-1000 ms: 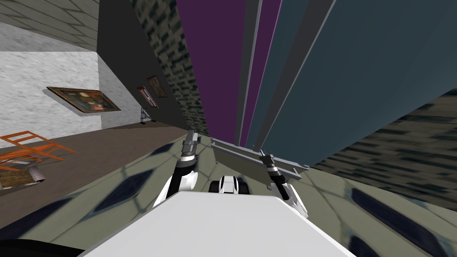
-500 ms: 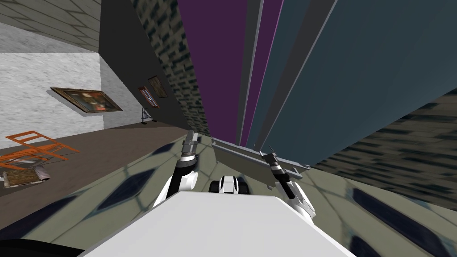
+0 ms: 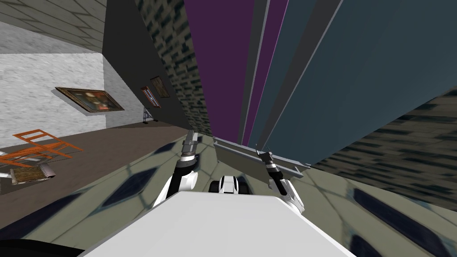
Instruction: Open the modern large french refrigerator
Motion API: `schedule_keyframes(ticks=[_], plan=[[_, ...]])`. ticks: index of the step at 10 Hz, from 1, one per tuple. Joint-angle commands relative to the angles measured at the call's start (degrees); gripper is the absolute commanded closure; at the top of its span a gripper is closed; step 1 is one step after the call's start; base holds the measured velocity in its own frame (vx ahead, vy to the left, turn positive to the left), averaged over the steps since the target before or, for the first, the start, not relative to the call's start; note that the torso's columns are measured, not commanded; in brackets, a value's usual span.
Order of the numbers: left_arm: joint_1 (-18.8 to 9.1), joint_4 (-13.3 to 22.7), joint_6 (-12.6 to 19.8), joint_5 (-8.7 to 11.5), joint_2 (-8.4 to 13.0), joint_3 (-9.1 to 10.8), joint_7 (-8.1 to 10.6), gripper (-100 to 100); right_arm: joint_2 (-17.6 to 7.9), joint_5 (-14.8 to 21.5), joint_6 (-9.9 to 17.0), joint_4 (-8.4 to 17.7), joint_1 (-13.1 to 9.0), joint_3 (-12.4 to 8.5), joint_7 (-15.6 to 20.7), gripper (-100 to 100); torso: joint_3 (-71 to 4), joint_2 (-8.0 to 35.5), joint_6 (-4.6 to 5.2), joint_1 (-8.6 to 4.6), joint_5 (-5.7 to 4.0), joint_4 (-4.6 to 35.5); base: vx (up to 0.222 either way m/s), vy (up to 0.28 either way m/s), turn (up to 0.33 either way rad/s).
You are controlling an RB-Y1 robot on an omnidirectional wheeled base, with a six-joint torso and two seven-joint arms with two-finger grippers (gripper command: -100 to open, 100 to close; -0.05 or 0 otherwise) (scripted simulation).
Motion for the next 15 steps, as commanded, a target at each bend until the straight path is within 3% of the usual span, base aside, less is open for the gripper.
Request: schedule_keyframes(ticks=[1,3,4,5,6,7,8,15], plan=[[0.00,0.00,0.00,0.00,0.00,0.00,0.00,0,1.12,0.06,0.16,-0.14,-0.14,0.09,-0.05,-100,0.00,-0.01,0.02,0.02,0.00,-0.02,0.000,0.000,0.000],[0.00,0.00,0.00,0.00,0.00,0.00,0.00,0,-0.41,0.22,2.69,-1.07,-1.57,0.29,-1.98,-100,-0.02,-0.02,0.02,0.13,0.08,0.06,0.018,0.044,0.008],[0.00,0.00,0.00,0.00,0.00,0.00,0.00,0,0.10,0.33,2.18,-1.22,-0.60,0.36,-1.65,-100,-0.02,-0.02,-0.02,0.23,0.16,0.14,0.015,0.024,-0.001],[0.00,0.00,0.00,0.00,0.00,0.00,0.00,0,0.83,0.11,0.82,-0.39,-0.50,0.15,-0.55,100,0.03,0.06,0.01,0.10,0.08,0.07,-0.007,-0.017,0.011],[0.00,0.00,0.00,0.00,0.00,0.00,0.00,0,0.48,0.25,1.63,-0.39,-0.68,0.29,-1.14,100,0.10,0.20,0.11,-0.10,0.04,0.12,-0.001,-0.012,0.004],[0.00,0.00,0.00,0.00,0.00,0.00,0.00,0,-0.59,0.64,0.23,-0.18,-0.83,2.01,-2.51,100,0.12,0.19,0.08,-0.03,0.02,0.08,-0.133,-0.088,0.117],[-0.02,0.00,0.00,0.00,0.01,0.01,0.00,0,-0.59,0.64,0.23,-0.18,-0.83,2.01,-2.51,100,0.31,0.54,-0.01,-0.11,-0.06,0.08,-0.161,-0.135,0.115],[-0.03,0.01,0.01,0.00,0.01,0.01,0.00,0,-4.55,2.09,-3.84,0.11,-1.32,8.04,-7.90,100,0.25,0.45,0.22,-0.04,0.16,0.33,-0.209,-0.123,0.091]])
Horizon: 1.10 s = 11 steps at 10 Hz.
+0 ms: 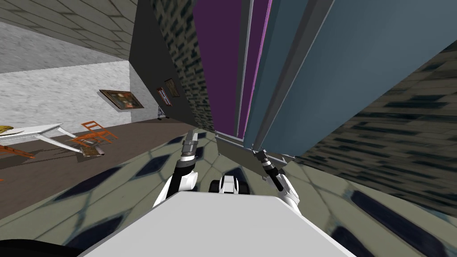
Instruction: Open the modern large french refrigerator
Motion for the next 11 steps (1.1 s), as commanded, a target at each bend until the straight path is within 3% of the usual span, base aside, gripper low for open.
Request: schedule_keyframes(ticks=[1,2,3,4,11], plan=[[0.01,0.00,0.00,0.00,0.00,0.00,0.00,0,-1.59,0.39,-1.68,-0.59,-0.12,2.08,-2.20,100,-0.10,-0.13,0.02,0.03,0.05,0.04,-0.234,-0.131,0.087],[0.00,0.00,0.00,0.00,0.00,0.00,0.00,0,-1.14,0.48,-1.15,0.04,-0.05,1.78,-1.57,100,-0.05,-0.04,0.01,0.12,0.05,0.02,-0.118,-0.054,0.029],[0.02,0.00,0.00,0.00,-0.01,-0.01,0.00,0,-1.93,1.00,-3.06,0.08,0.15,3.55,-2.92,100,-0.23,-0.41,-0.03,0.33,0.08,-0.04,-0.121,-0.122,0.102],[0.01,0.00,0.00,0.00,0.00,0.00,0.00,0,-1.93,1.00,-3.06,0.08,0.15,3.55,-2.92,100,-0.29,-0.41,-0.28,0.19,0.06,-0.08,-0.160,-0.177,0.122],[0.02,0.00,0.00,0.00,0.00,0.01,0.00,0,-4.66,2.23,-9.25,-0.45,0.11,8.79,-6.96,100,-0.11,-0.10,0.10,-0.21,-0.02,0.10,-0.152,-0.180,0.096]])
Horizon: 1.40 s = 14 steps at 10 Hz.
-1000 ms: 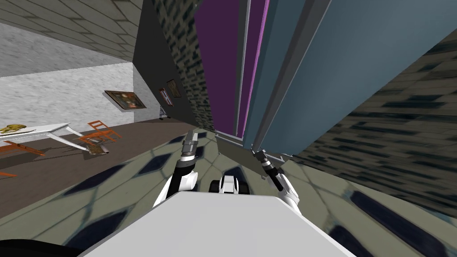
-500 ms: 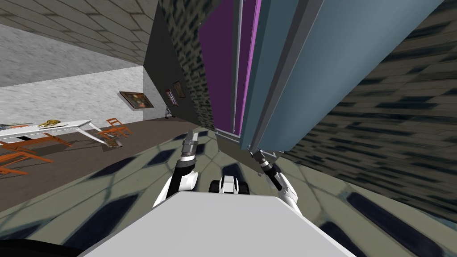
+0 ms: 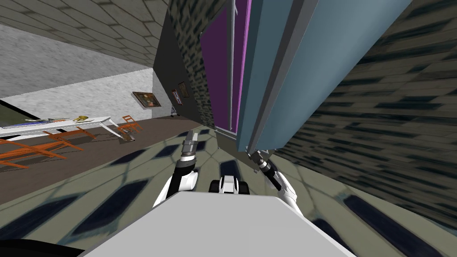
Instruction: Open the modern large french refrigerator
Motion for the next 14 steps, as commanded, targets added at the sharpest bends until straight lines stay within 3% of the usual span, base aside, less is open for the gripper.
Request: schedule_keyframes(ticks=[1,2,3,14], plan=[[0.00,0.00,0.00,0.00,0.00,0.00,0.00,0,-1.17,0.09,-2.35,-0.58,-0.48,1.49,-1.59,100,0.06,0.10,0.02,0.00,-0.02,-0.02,-0.199,-0.189,0.090],[0.00,0.00,0.00,0.00,0.00,0.00,0.00,0,-0.77,0.27,-1.83,0.17,-0.26,1.37,-0.93,100,0.13,0.17,-0.02,0.11,-0.03,-0.02,-0.092,-0.082,0.027],[0.01,0.00,0.00,0.00,-0.01,-0.01,0.00,0,-1.48,0.76,-4.08,-0.10,0.06,2.91,-2.11,100,-0.10,-0.26,-0.14,0.51,0.05,-0.11,-0.016,-0.093,-0.071],[0.02,0.00,-0.01,0.00,-0.02,-0.02,0.00,0,-1.82,0.91,-5.09,-0.29,0.09,3.55,-2.62,100,-0.14,-0.25,-0.08,0.06,-0.04,-0.13,-0.001,-0.025,-0.005]])
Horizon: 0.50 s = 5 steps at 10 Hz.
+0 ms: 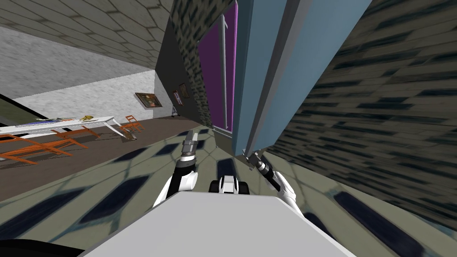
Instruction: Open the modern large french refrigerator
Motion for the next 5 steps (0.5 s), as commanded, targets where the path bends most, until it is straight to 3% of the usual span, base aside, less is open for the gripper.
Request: schedule_keyframes(ticks=[1,3,4,5], plan=[[0.00,0.00,0.00,0.00,0.00,0.00,0.00,0,-0.05,-0.28,0.37,-0.44,-0.52,-0.41,-0.13,100,0.00,-0.01,-0.03,-0.01,-0.01,-0.02,0.007,0.003,0.047],[0.00,0.00,0.00,0.00,0.00,0.00,0.00,0,-0.05,-0.28,0.37,-0.44,-0.52,-0.41,-0.13,100,0.02,0.04,-0.01,-0.04,0.00,0.01,-0.002,-0.022,-0.015],[0.00,0.00,0.00,0.00,0.00,0.00,0.00,0,-0.42,0.84,-2.31,-2.26,1.32,2.17,-1.29,100,0.03,0.06,0.08,-0.16,-0.02,0.02,0.022,-0.119,-0.165],[0.01,0.00,0.00,0.00,0.02,0.02,0.00,0,-0.42,0.84,-2.31,-2.26,1.32,2.17,-1.29,100,0.10,0.20,0.07,-0.40,-0.10,0.00,0.004,-0.135,-0.044]])
